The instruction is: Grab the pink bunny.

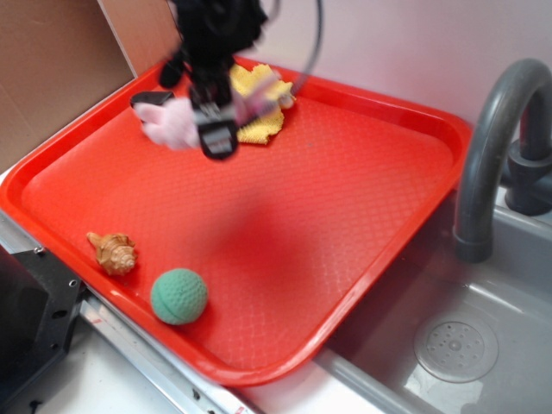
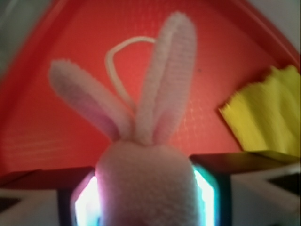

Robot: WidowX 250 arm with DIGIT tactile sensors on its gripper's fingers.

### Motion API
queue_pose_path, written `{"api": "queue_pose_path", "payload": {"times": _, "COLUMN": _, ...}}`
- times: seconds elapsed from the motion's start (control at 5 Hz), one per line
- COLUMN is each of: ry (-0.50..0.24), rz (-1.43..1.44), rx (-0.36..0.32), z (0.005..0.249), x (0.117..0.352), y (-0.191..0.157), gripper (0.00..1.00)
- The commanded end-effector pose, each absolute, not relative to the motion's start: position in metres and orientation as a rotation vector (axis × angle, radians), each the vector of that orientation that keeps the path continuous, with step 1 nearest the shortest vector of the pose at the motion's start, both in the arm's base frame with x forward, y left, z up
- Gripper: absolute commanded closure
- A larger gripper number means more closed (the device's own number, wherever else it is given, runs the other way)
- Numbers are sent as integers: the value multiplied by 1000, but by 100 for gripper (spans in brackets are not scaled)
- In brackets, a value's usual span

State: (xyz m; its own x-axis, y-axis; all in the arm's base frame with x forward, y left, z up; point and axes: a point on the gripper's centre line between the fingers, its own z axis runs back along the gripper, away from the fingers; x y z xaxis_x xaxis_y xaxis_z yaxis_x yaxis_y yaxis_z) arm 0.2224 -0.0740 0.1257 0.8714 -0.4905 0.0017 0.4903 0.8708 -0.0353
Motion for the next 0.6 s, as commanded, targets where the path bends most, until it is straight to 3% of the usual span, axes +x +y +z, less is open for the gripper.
{"api": "queue_pose_path", "payload": {"times": 0.0, "ry": -147, "rz": -16, "rx": -50, "z": 186, "x": 167, "y": -40, "gripper": 100}}
{"api": "queue_pose_path", "payload": {"times": 0.2, "ry": -145, "rz": 233, "rx": -27, "z": 186, "x": 164, "y": -44, "gripper": 100}}
{"api": "queue_pose_path", "payload": {"times": 0.4, "ry": -101, "rz": 425, "rx": -50, "z": 186, "x": 168, "y": -41, "gripper": 100}}
